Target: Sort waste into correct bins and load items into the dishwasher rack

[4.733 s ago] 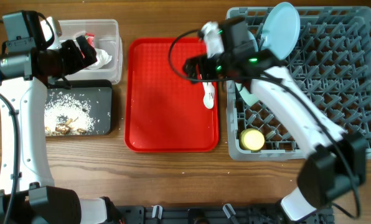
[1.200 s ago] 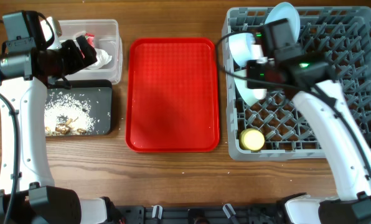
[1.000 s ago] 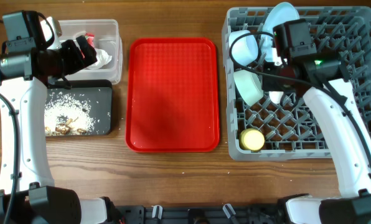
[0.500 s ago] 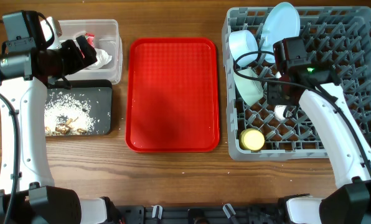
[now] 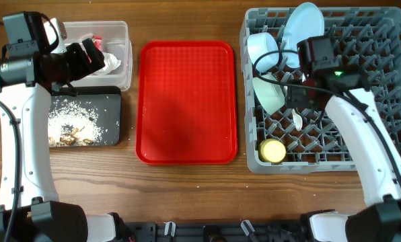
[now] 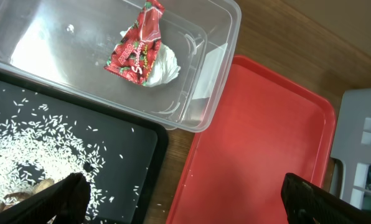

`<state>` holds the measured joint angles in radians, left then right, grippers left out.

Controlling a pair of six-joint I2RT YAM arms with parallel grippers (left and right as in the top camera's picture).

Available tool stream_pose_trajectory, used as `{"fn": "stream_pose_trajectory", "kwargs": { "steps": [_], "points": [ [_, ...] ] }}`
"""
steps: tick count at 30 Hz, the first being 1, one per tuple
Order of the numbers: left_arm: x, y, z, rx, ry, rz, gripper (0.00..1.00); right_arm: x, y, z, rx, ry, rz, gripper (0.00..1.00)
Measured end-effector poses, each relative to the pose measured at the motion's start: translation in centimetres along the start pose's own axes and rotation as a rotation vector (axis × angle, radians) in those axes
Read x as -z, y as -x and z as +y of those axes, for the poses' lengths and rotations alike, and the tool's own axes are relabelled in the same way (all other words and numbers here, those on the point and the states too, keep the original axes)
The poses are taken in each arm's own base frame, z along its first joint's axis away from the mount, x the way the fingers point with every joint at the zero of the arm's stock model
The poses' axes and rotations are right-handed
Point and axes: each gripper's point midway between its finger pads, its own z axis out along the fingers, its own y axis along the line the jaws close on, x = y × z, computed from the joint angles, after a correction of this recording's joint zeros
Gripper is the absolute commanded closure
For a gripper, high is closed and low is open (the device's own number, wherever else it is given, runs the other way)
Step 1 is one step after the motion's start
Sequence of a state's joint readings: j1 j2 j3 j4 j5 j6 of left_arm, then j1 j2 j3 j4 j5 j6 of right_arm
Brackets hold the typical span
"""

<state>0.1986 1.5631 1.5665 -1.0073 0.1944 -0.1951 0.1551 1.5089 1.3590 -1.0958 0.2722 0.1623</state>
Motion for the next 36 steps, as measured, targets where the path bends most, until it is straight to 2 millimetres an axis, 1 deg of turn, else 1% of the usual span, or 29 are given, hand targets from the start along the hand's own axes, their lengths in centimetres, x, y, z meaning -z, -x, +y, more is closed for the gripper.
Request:
{"fn": "stream_pose_trajectory", "kwargs": {
  "steps": [1, 2, 3, 5, 7, 8, 10, 12, 13, 15, 22, 25, 28, 29, 32, 35, 36],
  "points": [
    [0.0, 0.0, 0.0, 0.000, 0.000, 0.000, 0.00, 1.3, 0.8, 0.2, 0.002, 0.029, -0.033, 0.18],
    [0.0, 0.0, 0.0, 0.000, 0.000, 0.000, 0.00, 3.0, 1.6, 0.5, 0.008, 0.070, -0.068, 0.00],
    [0.0, 0.0, 0.0, 0.000, 0.000, 0.000, 0.00, 4.7, 2.4, 0.7, 0.009, 0.109, -0.111, 0.00],
    [0.0, 0.0, 0.0, 0.000, 0.000, 0.000, 0.00, 10.0, 4.6, 1.2, -0.002, 0.222, -0.264, 0.00],
    [0.0, 0.0, 0.0, 0.000, 0.000, 0.000, 0.00, 14.6, 6.1, 1.5, -0.008, 0.310, -0.408, 0.00],
    [0.0, 0.0, 0.0, 0.000, 0.000, 0.000, 0.00, 17.6, 6.8, 1.5, -0.010, 0.364, -0.507, 0.00],
    [0.0, 0.0, 0.0, 0.000, 0.000, 0.000, 0.00, 22.0, 6.9, 1.3, -0.005, 0.430, -0.641, 0.00],
    [0.0, 0.0, 0.0, 0.000, 0.000, 0.000, 0.00, 24.7, 6.1, 1.0, 0.001, 0.469, -0.709, 0.00],
    [0.0, 0.0, 0.0, 0.000, 0.000, 0.000, 0.00, 25.4, 5.5, 1.0, 0.006, 0.484, -0.720, 0.00],
    [0.0, 0.0, 0.0, 0.000, 0.000, 0.000, 0.00, 25.8, 4.5, 1.0, 0.017, 0.496, -0.714, 0.00],
    [0.0, 0.0, 0.0, 0.000, 0.000, 0.000, 0.00, 25.2, 4.0, 1.0, 0.086, 0.463, -0.702, 0.00],
    [0.0, 0.0, 0.0, 0.000, 0.000, 0.000, 0.00, 24.9, 5.0, 0.8, 0.071, 0.441, -0.755, 0.00],
    [0.0, 0.0, 0.0, 0.000, 0.000, 0.000, 0.00, 24.3, 6.3, 0.8, 0.049, 0.428, -0.863, 0.00],
    [0.0, 0.0, 0.0, 0.000, 0.001, 0.000, 0.00, 24.1, 6.3, 0.8, 0.043, 0.426, -0.897, 0.00],
    [0.0, 0.0, 0.0, 0.000, 0.002, 0.000, 0.00, 22.7, 5.3, 0.9, 0.027, 0.422, -0.990, 0.00],
    [0.0, 0.0, 0.1, 0.000, 0.005, -0.001, 0.00, 20.7, 2.7, 0.8, -0.002, 0.428, -1.067, 0.00],
    [0.0, 0.0, 0.1, 0.000, 0.004, -0.001, 0.00, 19.7, 1.6, 0.8, -0.014, 0.430, -1.083, 0.00]
  ]
}}
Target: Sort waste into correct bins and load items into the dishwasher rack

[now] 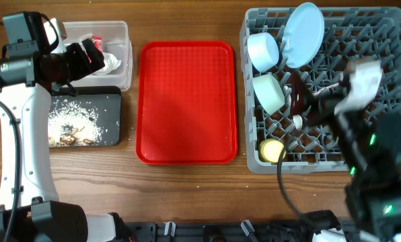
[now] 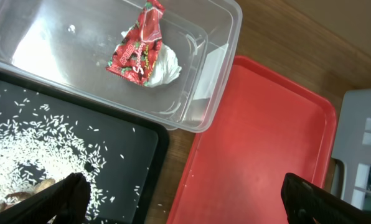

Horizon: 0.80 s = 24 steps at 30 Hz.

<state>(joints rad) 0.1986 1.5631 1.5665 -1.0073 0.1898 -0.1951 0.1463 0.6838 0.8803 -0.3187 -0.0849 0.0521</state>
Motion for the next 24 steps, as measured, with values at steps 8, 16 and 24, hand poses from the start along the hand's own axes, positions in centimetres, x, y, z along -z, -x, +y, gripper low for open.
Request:
{"fn": "stream_pose_trajectory", "kwargs": {
  "steps": [8, 16, 24],
  "points": [
    [0.0, 0.0, 0.0, 0.000, -0.001, -0.001, 0.00, 1.7, -9.6, -1.0, -0.034, -0.016, -0.100, 0.00],
    [0.0, 0.0, 0.0, 0.000, -0.001, 0.001, 0.00, 2.4, -14.8, -1.2, -0.037, -0.013, -0.152, 0.00],
    [0.0, 0.0, 0.0, 0.000, -0.001, 0.001, 0.00, 2.1, -17.3, -1.3, -0.038, -0.013, -0.144, 0.00]
  ]
}}
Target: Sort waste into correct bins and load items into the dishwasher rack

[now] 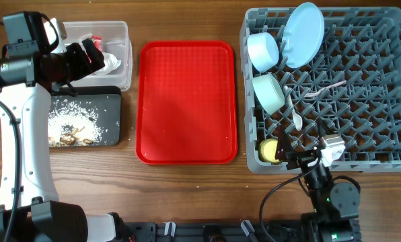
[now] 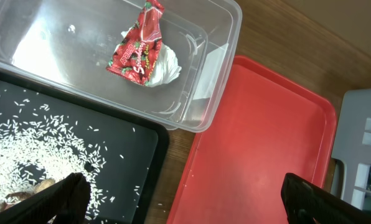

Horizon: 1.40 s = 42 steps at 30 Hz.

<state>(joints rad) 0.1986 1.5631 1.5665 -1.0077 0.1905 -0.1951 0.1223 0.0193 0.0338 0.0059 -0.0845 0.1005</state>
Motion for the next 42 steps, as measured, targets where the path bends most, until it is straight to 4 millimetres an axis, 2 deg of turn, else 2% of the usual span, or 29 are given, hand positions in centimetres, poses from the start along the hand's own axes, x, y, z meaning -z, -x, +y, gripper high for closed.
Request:
{"fn": "stream_pose_trajectory", "kwargs": {
  "steps": [5, 25, 35, 38, 42],
  "points": [
    [0.0, 0.0, 0.0, 0.000, 0.000, 0.000, 0.00, -0.1, -1.5, -0.2, -0.003, -0.004, 0.035, 0.00],
    [0.0, 0.0, 0.0, 0.000, 0.000, 0.000, 0.00, -0.1, -1.5, -0.2, -0.003, -0.003, 0.034, 0.00],
    [0.3, -0.6, 2.1, 0.006, 0.117, 0.013, 0.00, -0.1, -1.5, -0.2, -0.003, -0.004, 0.034, 0.00],
    [1.4, -0.3, 2.0, 0.001, 0.121, -0.021, 0.00, -0.1, -1.5, -0.2, -0.003, -0.003, 0.034, 0.01],
    [4.7, 2.0, 0.8, -0.023, 0.075, -0.201, 0.00, -0.1, -1.5, -0.2, -0.003, -0.004, 0.034, 0.00]
  ]
}}
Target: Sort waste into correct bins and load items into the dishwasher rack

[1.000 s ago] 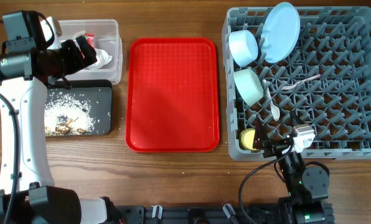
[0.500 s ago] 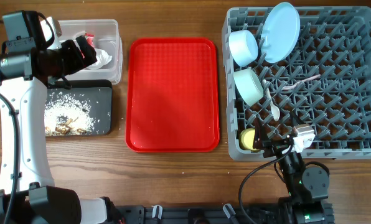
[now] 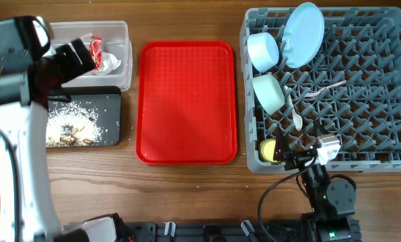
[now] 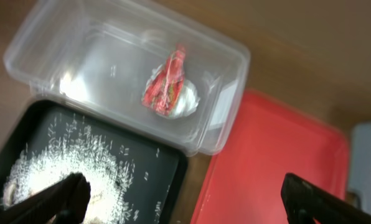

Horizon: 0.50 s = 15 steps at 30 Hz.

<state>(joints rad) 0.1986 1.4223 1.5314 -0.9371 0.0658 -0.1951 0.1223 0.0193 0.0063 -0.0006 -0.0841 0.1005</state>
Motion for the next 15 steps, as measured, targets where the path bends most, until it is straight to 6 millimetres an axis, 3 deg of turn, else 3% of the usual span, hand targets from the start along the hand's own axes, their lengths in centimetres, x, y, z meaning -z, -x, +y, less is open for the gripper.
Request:
{"fn": "stream_pose_trajectory", "kwargs": {
  "steps": [3, 7, 10, 11, 13, 15],
  "points": [
    [2.3, 1.4, -0.8, -0.011, -0.051, -0.137, 0.00, 0.0, 0.0, 0.0, 0.000, 0.000, 0.000, 0.00],
    [4.4, 0.7, -1.5, -0.030, -0.135, -0.293, 0.00, 0.0, 0.0, 0.0, 0.000, 0.000, 0.000, 0.00],
    [4.6, -1.3, -1.8, -0.048, -0.205, -0.375, 0.00, 0.0, 0.0, 0.0, 0.000, 0.000, -0.001, 0.00],
    [4.4, -3.2, -1.7, -0.054, -0.228, -0.370, 0.00, 0.0, 0.0, 0.0, 0.000, 0.000, -0.001, 0.00],
    [4.7, -3.9, -2.0, -0.073, -0.277, -0.452, 0.00, 0.0, 0.0, 0.0, 0.000, -0.002, -0.002, 0.00],
    [4.9, -6.4, -1.7, -0.083, -0.307, -0.476, 0.00, 0.0, 0.0, 0.0, 0.000, -0.003, -0.001, 0.00]
  ]
}}
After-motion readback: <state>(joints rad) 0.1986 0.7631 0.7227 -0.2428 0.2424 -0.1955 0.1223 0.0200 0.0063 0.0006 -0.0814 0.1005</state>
